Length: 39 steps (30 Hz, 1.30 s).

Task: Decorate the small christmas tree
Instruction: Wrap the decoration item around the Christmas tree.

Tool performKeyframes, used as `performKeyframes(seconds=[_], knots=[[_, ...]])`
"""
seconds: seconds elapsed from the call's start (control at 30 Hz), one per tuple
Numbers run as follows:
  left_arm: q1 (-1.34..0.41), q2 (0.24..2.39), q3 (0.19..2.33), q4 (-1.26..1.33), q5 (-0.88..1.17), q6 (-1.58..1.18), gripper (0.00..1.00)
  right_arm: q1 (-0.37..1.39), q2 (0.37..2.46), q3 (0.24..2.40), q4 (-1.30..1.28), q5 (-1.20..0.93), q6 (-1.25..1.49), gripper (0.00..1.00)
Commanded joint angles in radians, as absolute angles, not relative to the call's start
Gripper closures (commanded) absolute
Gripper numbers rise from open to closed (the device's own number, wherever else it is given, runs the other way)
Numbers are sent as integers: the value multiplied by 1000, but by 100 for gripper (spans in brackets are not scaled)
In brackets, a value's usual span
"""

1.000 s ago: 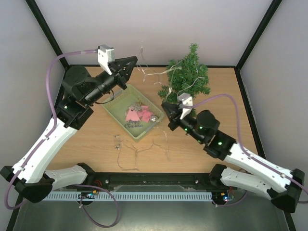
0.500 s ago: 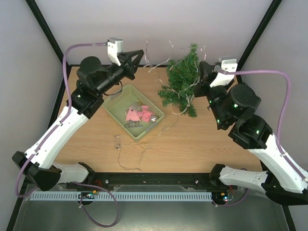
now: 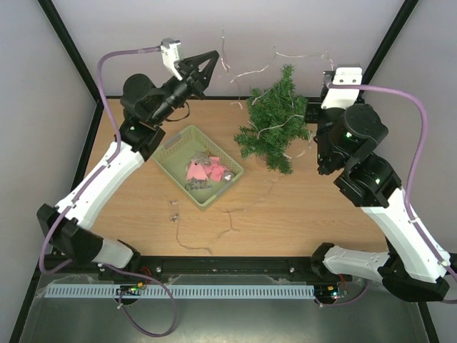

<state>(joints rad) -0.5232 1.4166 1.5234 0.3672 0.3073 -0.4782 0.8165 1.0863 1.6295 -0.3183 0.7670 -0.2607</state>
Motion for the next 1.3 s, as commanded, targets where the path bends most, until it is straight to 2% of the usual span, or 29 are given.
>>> performKeyframes(seconds=[0.0,0.37,0.7,1.1,1.17,1.27], knots=[[-499,1477,1545,557,364,-526,98,748,1128,1663,-262,782,-352,98],[-448,1674,1636,729,386,-623,98,463,1255,1766,-295,598,-305,98],[-434,1901,1881,740,433,-715,97,231,1400,1909,-392,515,-218,98],[-436,2156,2113,717,476,-822,97,-43,1453,1890,-511,359,-62,98],[-437,2177,2118,725,480,-843,92,-89,1462,1895,-520,333,-41,98],[-435,2197,2129,729,518,-860,78,-136,1479,1910,-533,293,-13,98]])
